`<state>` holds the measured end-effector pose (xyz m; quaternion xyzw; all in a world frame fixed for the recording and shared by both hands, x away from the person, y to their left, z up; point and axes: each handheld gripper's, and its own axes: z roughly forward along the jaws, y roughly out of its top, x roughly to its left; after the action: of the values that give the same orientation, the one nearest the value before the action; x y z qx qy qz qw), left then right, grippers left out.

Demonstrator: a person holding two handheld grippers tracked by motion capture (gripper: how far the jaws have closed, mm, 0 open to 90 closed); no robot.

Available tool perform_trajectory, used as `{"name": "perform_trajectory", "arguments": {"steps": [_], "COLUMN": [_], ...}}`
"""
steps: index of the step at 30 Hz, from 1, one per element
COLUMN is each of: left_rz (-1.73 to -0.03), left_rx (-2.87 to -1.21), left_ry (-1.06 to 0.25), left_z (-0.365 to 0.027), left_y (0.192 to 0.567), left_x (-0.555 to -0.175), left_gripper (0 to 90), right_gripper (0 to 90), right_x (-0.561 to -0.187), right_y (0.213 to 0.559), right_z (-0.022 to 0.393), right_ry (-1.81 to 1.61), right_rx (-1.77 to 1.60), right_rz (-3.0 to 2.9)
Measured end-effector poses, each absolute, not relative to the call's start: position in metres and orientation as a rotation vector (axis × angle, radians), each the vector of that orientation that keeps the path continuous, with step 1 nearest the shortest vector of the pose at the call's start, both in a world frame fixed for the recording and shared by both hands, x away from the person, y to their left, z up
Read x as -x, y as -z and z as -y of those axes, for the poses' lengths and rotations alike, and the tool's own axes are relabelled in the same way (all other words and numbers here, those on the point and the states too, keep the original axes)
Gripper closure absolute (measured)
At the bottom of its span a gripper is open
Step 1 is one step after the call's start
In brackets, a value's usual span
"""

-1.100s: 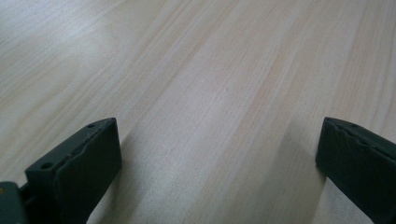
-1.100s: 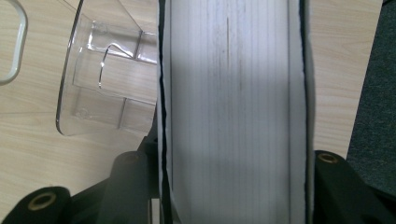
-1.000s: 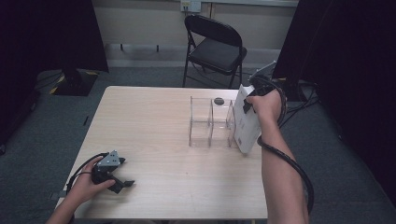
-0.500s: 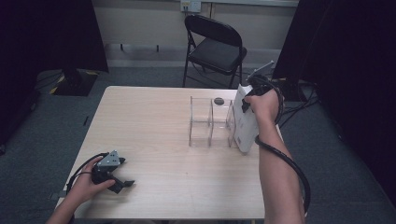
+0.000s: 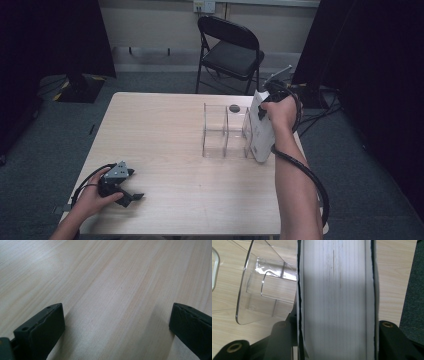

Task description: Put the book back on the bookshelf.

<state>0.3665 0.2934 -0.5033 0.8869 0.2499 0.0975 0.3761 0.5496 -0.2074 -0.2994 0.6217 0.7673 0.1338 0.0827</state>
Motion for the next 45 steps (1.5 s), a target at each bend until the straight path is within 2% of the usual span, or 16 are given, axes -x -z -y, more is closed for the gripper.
{"name": "perform_trajectory", "arguments": {"steps": [45], "left_rz": [-0.639], "left_rx": [-2.269], "left_ry": [-0.249], "left_z": [-0.2934], "left_y": [0.5033], "left_x": [-0.3665], "left_gripper": [0.0], "right_gripper": [49.1], "right_x": [-0.5522], "right_y": [0.3032], "right_z": [0.2046], "right_ry": [-0.397], "right_rx": [-1.858], "right_rz": [-2.270]}}
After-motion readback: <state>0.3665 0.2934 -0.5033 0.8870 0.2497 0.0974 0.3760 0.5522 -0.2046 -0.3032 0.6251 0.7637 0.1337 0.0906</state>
